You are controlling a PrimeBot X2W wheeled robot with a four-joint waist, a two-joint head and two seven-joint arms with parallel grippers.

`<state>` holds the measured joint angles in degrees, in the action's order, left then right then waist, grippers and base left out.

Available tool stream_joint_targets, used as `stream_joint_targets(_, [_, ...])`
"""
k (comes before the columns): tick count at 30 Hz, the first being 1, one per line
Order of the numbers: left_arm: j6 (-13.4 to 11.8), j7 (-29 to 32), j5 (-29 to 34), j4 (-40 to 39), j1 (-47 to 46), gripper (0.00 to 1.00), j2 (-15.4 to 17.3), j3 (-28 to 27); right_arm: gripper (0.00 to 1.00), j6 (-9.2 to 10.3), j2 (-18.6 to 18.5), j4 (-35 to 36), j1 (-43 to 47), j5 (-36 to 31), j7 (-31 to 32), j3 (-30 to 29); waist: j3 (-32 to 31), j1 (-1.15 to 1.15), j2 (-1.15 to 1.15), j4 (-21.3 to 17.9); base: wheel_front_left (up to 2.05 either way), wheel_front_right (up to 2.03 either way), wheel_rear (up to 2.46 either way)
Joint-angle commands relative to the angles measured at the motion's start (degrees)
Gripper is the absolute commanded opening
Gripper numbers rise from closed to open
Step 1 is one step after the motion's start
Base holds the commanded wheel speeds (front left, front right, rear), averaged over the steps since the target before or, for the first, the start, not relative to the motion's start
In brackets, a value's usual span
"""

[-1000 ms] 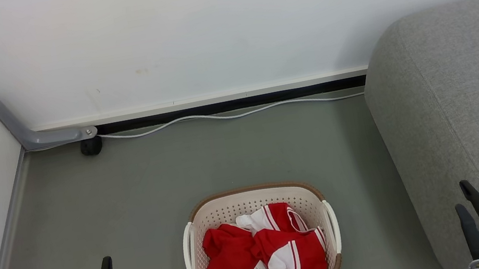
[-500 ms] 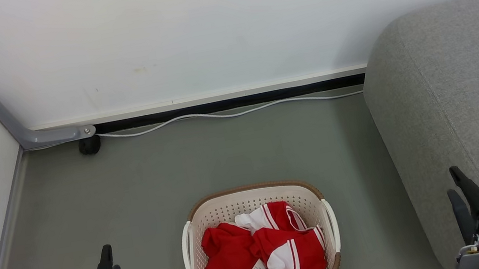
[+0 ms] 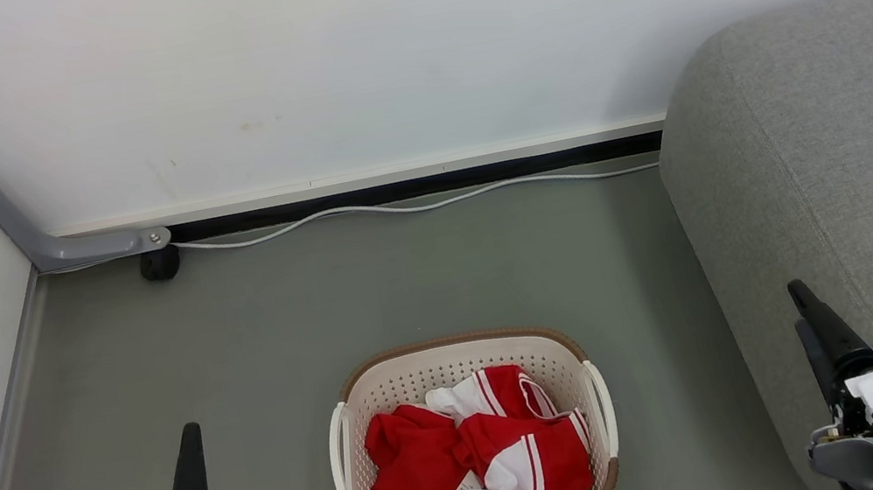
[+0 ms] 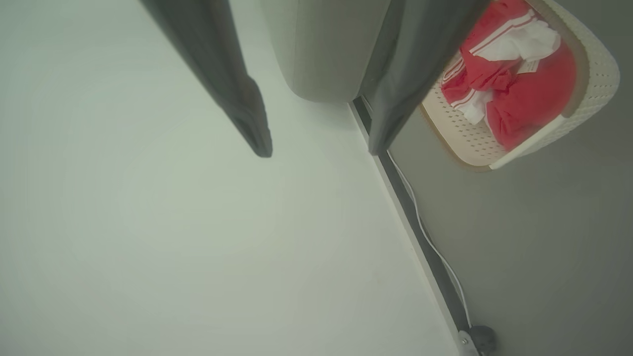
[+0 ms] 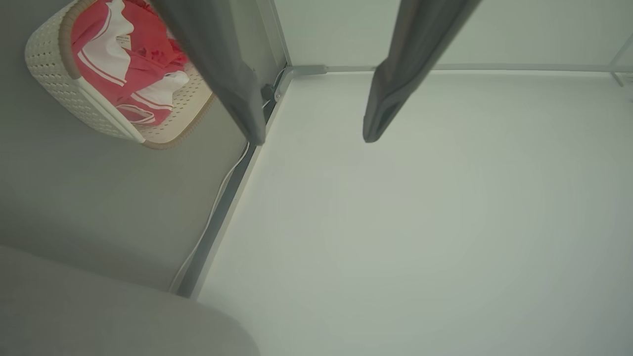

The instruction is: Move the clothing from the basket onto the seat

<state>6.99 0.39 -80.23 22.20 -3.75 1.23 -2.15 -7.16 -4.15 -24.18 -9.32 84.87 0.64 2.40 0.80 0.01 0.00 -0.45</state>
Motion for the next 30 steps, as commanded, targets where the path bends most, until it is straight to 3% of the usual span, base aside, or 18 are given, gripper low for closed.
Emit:
stream_joint_targets(1, [0.1, -0.5, 1.6, -1.5, -3.4, 1.0, 0.9, -0.7, 1.0, -0.14, -1.2, 1.0, -3.1, -1.0, -0.8, 0.6, 0.0, -0.01, 0.0, 0.0, 0.0, 0.0, 0.0])
stream_joint_targets(18, [0.2, -3.6, 23.4, -0.1, -6.2, 1.0, 2.2, 1.0, 1.0, -0.18, -2.6, -1.6, -7.2, -17.8, -3.9, 3.6, 0.3, -0.01, 0.0, -0.5, 0.0, 0.0, 0.0])
stream_joint_targets(30, [0.1, -5.4, 34.7, -0.8, -6.8, 1.0, 2.6, 2.1, 1.0, -0.21, -3.4, -2.1, -8.8, -29.0, -5.7, 5.0, 0.2, -0.01, 0.0, -0.7, 0.0, 0.0, 0.0])
